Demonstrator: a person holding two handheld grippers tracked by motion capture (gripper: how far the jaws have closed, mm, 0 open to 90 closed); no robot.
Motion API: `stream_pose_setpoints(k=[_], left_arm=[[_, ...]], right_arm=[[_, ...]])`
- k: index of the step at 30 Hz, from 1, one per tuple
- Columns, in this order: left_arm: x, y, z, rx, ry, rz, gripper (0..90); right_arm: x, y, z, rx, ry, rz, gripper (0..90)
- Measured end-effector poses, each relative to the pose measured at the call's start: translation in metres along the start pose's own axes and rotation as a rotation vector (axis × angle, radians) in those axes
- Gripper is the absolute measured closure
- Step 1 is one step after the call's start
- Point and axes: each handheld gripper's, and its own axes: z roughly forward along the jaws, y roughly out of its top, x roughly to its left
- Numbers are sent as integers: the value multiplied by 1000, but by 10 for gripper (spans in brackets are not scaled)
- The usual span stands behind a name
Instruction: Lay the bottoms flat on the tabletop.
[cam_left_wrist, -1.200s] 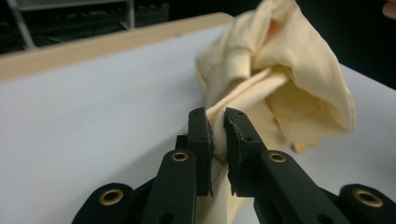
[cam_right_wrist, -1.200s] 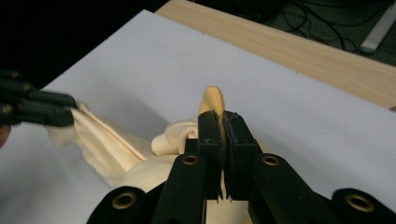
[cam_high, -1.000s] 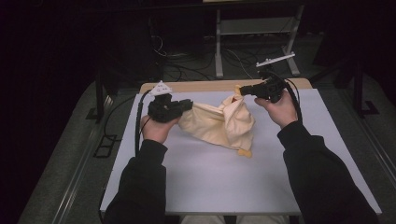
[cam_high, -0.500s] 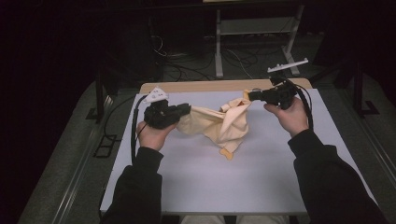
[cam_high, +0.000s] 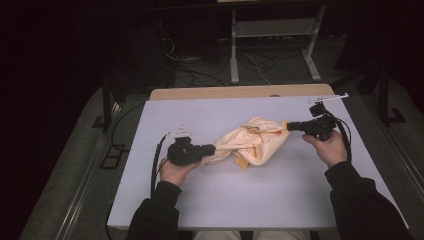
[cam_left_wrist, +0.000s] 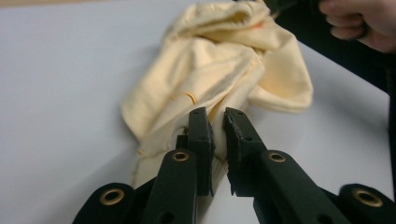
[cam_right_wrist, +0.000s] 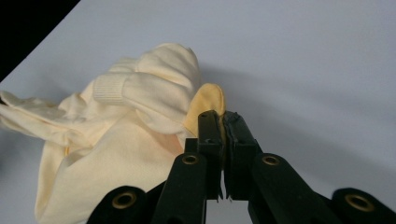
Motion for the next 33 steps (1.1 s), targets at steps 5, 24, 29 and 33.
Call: stream_pose_setpoints(k=[5,24,29,33], left_arm=[[-5,0,5,28,-44,7,797],[-1,10,13,87,-153,-10,524],[-1,27,12,96,-145,26,430],[-2,42,10,79,-133,60,347]], right_arm=[[-8,-12,1,12,-6,12,856],[-23,-45,13,-6,21,69,853],[-23,-44,12,-19,23,73,853],[-24,-45,12,-18,22,76,852]])
